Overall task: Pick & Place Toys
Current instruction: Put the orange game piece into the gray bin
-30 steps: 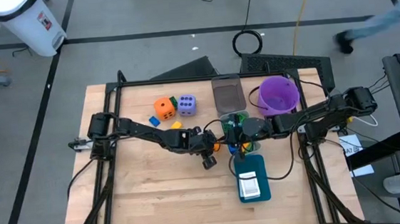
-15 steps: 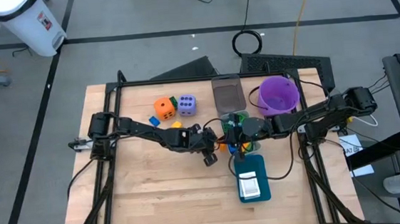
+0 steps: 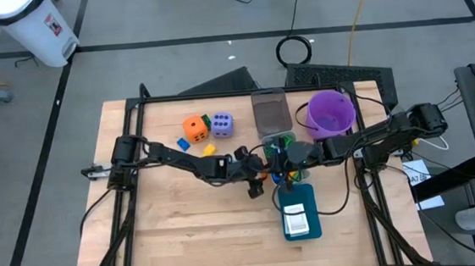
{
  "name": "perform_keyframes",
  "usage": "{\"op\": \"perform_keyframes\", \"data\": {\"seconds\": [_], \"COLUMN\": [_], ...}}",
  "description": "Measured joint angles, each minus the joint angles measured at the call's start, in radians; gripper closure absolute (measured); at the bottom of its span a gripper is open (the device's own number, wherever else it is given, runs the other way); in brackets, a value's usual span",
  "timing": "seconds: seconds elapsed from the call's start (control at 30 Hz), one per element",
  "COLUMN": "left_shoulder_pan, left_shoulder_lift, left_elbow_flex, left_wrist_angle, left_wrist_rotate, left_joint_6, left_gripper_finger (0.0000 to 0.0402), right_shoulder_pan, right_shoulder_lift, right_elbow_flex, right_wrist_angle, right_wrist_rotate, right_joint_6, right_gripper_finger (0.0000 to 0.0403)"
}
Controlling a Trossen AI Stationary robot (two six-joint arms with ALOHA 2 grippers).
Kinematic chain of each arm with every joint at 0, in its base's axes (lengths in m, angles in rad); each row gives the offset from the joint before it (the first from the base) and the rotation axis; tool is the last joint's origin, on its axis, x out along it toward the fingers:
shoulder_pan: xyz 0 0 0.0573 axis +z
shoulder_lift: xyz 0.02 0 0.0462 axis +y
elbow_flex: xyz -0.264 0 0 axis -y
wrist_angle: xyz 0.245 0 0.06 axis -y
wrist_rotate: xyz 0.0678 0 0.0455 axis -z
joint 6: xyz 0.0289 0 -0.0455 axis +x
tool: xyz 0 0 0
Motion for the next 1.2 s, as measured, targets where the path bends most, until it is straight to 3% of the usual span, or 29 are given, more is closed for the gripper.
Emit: {"op": "perform_keyframes", "data": {"seconds": [0.4,0.8,1.2], "left_shoulder_pan": [0.008,0.009,-0.008], "left_shoulder_lift": [0.018,0.018,-0.125], "left_elbow_flex": [0.0,0.0,0.0], "left_wrist_angle": [0.037,0.032,-0.184], "left_wrist_rotate": [-0.012,0.011,0.015], "left_joint_6": [0.052,0.057,0.066], "left_gripper_finger": [0.0158,0.0287,0.028], "right_shoulder_pan": [-0.001,-0.001,-0.002], "right_shoulder_lift": [0.0,0.0,-0.003], "right_elbow_flex": [-0.001,0.001,0.008], "right_wrist_angle": [-0.017,-0.025,-0.023], "right_wrist_rotate": [0.005,0.003,0.012], "right_joint_6": [0.003,0.003,0.002], "right_gripper_finger": [0.039,0.039,0.039]}}
